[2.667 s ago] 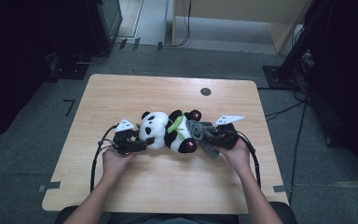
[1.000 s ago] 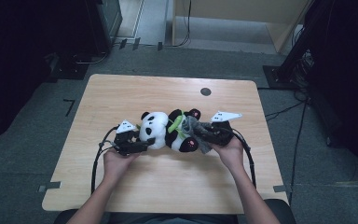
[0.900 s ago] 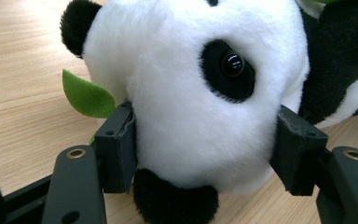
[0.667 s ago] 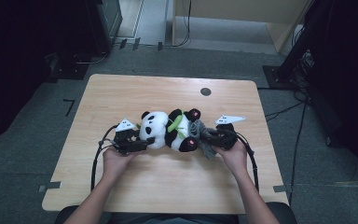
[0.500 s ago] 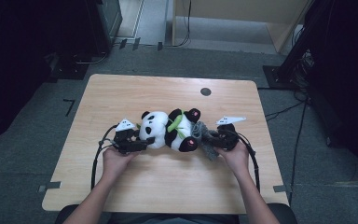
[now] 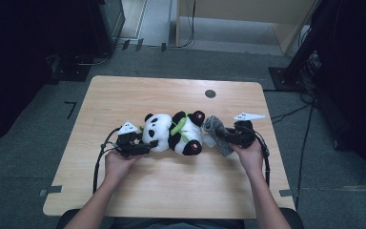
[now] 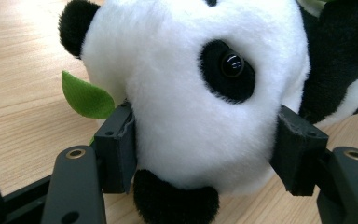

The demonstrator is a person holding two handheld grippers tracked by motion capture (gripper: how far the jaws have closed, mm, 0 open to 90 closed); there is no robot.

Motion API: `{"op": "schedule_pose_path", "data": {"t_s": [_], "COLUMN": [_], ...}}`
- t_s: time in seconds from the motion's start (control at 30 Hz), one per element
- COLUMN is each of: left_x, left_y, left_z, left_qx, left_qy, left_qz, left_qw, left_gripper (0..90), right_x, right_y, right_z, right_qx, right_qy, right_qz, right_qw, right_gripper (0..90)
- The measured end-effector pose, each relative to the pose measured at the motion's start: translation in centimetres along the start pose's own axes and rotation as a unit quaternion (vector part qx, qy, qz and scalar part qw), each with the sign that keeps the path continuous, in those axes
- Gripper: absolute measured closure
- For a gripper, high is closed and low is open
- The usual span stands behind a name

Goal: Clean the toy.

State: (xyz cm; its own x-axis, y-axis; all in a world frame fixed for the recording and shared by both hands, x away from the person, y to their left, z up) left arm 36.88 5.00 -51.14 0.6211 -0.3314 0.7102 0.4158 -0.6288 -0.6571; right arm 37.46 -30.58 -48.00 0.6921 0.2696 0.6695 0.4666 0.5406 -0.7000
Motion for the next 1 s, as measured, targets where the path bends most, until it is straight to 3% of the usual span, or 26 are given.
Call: {"op": "schedule_pose_path", "data": {"t_s": [0.13, 0.23, 0.47, 0.63, 0.83, 1.0], "left_x": [0.0, 0.0, -0.1, 0.0, -0.1, -0.2], "left_y": [0.0, 0.0, 0.1, 0.2, 0.2, 0.2], "left_z": [0.0, -0.1, -0.1, -0.2, -0.2, -0.3], "left_qx": [0.001, 0.002, 0.006, 0.008, 0.01, 0.014], "left_qy": [0.0, 0.002, 0.003, 0.004, 0.003, 0.005], "left_qz": [0.0, 0.0, -0.003, -0.008, -0.009, -0.007], "left_qw": [1.0, 1.0, 1.0, 0.9999, 0.9999, 0.9999], "left_gripper": [33.2, 33.0, 32.8, 32.8, 32.7, 32.6], "right_x": [1.2, 2.6, 5.1, 6.8, 8.4, 8.7], "right_y": [-1.0, -1.5, -1.9, -1.8, -1.1, 0.3], "right_z": [0.1, 0.5, 1.2, 1.9, 3.2, 4.3], "right_qx": [0.007, -0.004, -0.005, -0.013, 0.0, 0.008], "right_qy": [0.012, -0.007, -0.02, -0.045, -0.064, -0.079], "right_qz": [-0.022, -0.028, -0.048, -0.057, -0.064, -0.054], "right_qw": [0.9997, 0.9996, 0.9986, 0.9973, 0.9959, 0.9954], "right_gripper": [77.0, 76.7, 76.5, 76.3, 76.0, 75.5]}}
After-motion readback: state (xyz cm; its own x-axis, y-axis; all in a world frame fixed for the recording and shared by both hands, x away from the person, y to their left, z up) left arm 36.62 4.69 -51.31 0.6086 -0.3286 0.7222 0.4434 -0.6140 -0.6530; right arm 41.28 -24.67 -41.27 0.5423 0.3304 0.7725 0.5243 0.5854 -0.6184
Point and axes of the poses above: each handheld gripper's, and its own axes: y roughly forward along the jaws, x roughly out of its top, z roughly to its left, the point moved 4 cm from there along y, roughly forward along the jaws, and after that the axes turned 8 degrees about z, right-handed, at the moved point
